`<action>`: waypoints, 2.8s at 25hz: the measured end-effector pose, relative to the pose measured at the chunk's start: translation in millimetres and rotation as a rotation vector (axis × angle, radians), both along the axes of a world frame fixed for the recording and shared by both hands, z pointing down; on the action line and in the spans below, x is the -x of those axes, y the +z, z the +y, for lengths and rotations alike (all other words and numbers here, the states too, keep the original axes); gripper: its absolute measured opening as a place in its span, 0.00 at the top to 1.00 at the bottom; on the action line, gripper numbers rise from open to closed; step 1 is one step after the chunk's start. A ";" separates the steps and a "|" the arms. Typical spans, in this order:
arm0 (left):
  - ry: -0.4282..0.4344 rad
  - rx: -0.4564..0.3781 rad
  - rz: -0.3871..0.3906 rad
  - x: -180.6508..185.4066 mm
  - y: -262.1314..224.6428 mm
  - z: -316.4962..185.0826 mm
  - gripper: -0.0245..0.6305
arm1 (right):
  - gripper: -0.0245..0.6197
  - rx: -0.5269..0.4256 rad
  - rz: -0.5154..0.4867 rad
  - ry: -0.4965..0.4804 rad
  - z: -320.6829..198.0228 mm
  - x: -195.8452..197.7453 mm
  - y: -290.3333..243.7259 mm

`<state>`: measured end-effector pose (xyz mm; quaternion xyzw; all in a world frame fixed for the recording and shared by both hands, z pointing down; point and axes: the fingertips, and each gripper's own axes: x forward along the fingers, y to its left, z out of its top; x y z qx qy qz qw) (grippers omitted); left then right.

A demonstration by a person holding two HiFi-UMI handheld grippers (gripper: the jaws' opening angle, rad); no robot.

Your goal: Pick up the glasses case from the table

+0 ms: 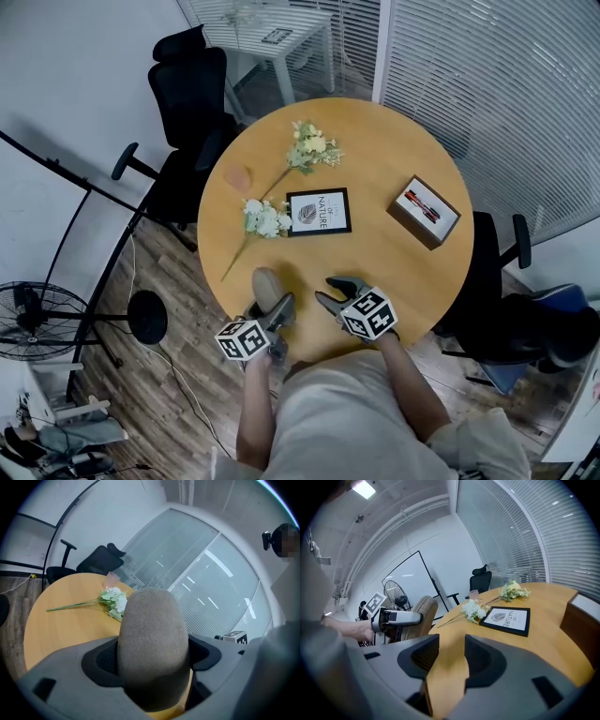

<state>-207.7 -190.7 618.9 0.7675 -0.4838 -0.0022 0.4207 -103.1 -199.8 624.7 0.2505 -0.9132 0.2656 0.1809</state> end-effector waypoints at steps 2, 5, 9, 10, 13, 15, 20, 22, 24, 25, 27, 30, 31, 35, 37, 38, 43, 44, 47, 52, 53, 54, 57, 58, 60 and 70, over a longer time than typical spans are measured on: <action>0.010 -0.012 -0.031 0.6 -2.5 -0.6 0.38 | 0.72 0.001 -0.004 -0.001 0.7 0.9 -0.3; 0.032 -0.019 -0.089 1.2 -3.7 -1.6 0.38 | 0.75 0.001 -0.003 -0.007 1.2 4.1 -0.2; 0.057 -0.027 -0.118 -2.6 -3.4 -1.6 0.38 | 0.80 0.002 -0.002 -0.011 2.2 6.8 2.6; 0.062 -0.027 -0.115 -3.7 -3.4 -1.7 0.38 | 0.81 0.003 -0.002 -0.011 2.3 7.2 3.1; 0.081 -0.031 -0.110 -6.7 -4.8 -1.4 0.38 | 0.84 0.009 -0.006 -0.010 2.4 8.8 3.0; 0.096 -0.034 -0.109 -9.1 -5.9 -0.8 0.38 | 0.88 0.014 -0.009 -0.008 2.6 9.0 2.9; 0.115 -0.035 -0.118 -11.2 -4.2 0.5 0.38 | 0.92 0.019 -0.008 -0.007 2.7 10.9 4.8; 0.120 -0.038 -0.121 -12.4 -4.3 0.3 0.38 | 0.95 0.021 -0.010 -0.007 2.4 11.1 4.6; 0.126 -0.041 -0.124 -14.6 -4.9 0.3 0.38 | 0.96 0.025 -0.010 -0.011 2.9 10.2 4.6; 0.129 -0.043 -0.126 -15.6 -5.2 0.5 0.38 | 0.96 0.028 -0.011 -0.014 3.5 9.9 4.6; 0.134 -0.047 -0.129 -16.9 -5.3 0.4 0.38 | 0.96 0.032 -0.014 -0.019 4.4 9.7 4.7; 0.143 -0.052 -0.134 -18.4 -4.3 0.4 0.38 | 0.96 0.037 -0.016 -0.020 4.9 9.7 5.7; 0.146 -0.052 -0.138 -18.7 -4.0 0.8 0.38 | 0.96 0.039 -0.017 -0.020 5.0 9.6 6.0; 0.152 -0.050 -0.141 -19.7 -4.0 2.8 0.38 | 0.96 0.044 -0.022 -0.017 4.8 8.7 5.5; 0.153 -0.048 -0.138 -20.0 -3.8 3.6 0.38 | 0.96 0.046 -0.024 -0.015 4.7 8.3 5.0; 0.154 -0.048 -0.139 -20.1 -3.6 4.1 0.38 | 0.96 0.047 -0.026 -0.014 4.6 8.3 4.8; 0.159 -0.048 -0.146 -22.3 -3.3 6.4 0.38 | 0.96 0.050 -0.040 0.003 3.5 6.0 4.0; 0.159 -0.049 -0.148 -23.0 -3.5 6.7 0.38 | 0.97 0.051 -0.044 0.005 3.5 5.0 3.4; 0.161 -0.051 -0.152 -25.2 -4.3 7.1 0.38 | 0.97 0.051 -0.049 0.005 4.0 2.9 2.1; 0.164 -0.052 -0.155 -26.3 -4.5 8.4 0.38 | 0.97 0.042 -0.060 0.015 2.6 3.2 -0.3; 0.164 -0.053 -0.156 -26.6 -4.3 8.7 0.38 | 0.97 0.039 -0.062 0.018 1.9 2.7 -0.5; 0.164 -0.054 -0.156 -26.6 -4.3 8.9 0.38 | 0.97 0.037 -0.062 0.019 1.5 2.4 -0.7; 0.164 -0.055 -0.152 -26.5 -5.0 9.7 0.38 | 0.97 0.037 -0.062 0.013 2.5 3.4 -1.2; 0.164 -0.054 -0.151 -26.7 -5.3 10.1 0.38 | 0.97 0.037 -0.061 0.010 3.3 3.9 -1.3; 0.164 -0.056 -0.150 -27.9 -5.7 11.1 0.38 | 0.97 0.036 -0.062 0.004 4.8 4.7 -1.4; 0.194 -0.057 -0.158 -37.8 -4.3 15.5 0.38 | 0.97 0.036 -0.065 -0.009 7.7 5.5 -2.0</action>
